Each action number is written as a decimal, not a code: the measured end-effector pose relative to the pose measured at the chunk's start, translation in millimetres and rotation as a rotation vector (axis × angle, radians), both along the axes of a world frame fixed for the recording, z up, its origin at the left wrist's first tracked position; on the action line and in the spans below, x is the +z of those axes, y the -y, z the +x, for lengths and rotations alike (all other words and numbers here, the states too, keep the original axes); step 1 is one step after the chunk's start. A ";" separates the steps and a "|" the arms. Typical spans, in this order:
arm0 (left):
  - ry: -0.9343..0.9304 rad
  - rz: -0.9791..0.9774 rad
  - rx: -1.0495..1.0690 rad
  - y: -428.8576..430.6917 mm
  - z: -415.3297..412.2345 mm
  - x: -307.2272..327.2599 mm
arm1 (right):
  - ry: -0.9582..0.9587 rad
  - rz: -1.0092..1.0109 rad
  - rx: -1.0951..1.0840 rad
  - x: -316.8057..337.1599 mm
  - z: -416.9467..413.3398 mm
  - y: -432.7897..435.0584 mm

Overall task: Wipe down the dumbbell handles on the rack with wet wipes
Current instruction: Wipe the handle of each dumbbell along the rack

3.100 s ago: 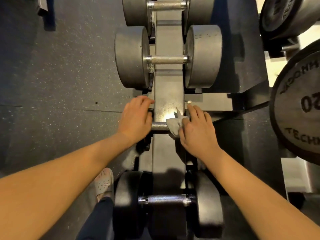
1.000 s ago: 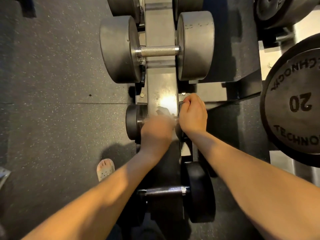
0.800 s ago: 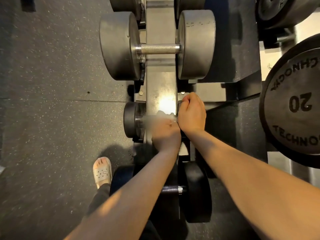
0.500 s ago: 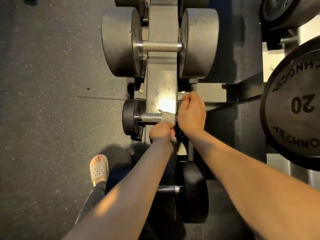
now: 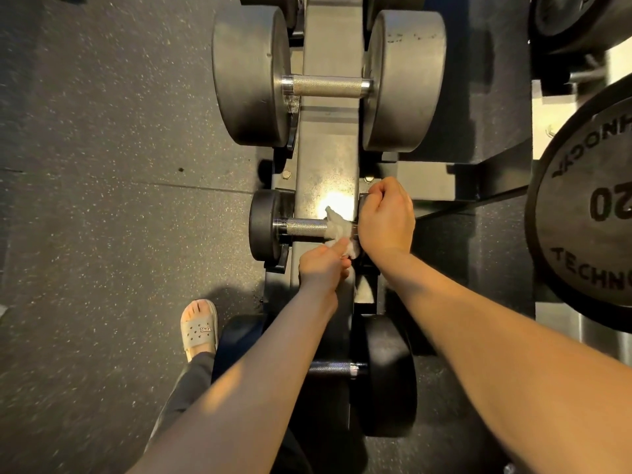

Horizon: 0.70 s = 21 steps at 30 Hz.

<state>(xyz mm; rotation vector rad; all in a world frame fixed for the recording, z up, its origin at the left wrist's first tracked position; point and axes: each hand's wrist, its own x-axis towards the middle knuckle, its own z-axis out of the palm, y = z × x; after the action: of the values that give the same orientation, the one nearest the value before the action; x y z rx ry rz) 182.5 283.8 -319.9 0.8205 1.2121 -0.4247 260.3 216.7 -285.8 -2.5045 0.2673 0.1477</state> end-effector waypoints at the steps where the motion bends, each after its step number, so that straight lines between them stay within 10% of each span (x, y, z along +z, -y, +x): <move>1: -0.035 0.030 0.043 -5.0 -1.6 0.9 | -0.002 0.000 0.002 0.9 -0.1 -0.2; 6: -0.235 0.205 0.255 -33.2 -3.9 0.4 | -0.012 -0.005 0.012 2.8 0.4 0.2; 21: -0.050 -0.135 -0.051 -9.3 11.9 10.9 | 0.002 0.001 -0.006 1.6 -0.5 -0.4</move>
<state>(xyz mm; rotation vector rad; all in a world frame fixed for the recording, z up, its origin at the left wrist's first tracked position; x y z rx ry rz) 194.5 293.1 -309.0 0.7290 1.1967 -0.5655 259.8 217.1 -284.2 -2.5026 0.2738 0.1436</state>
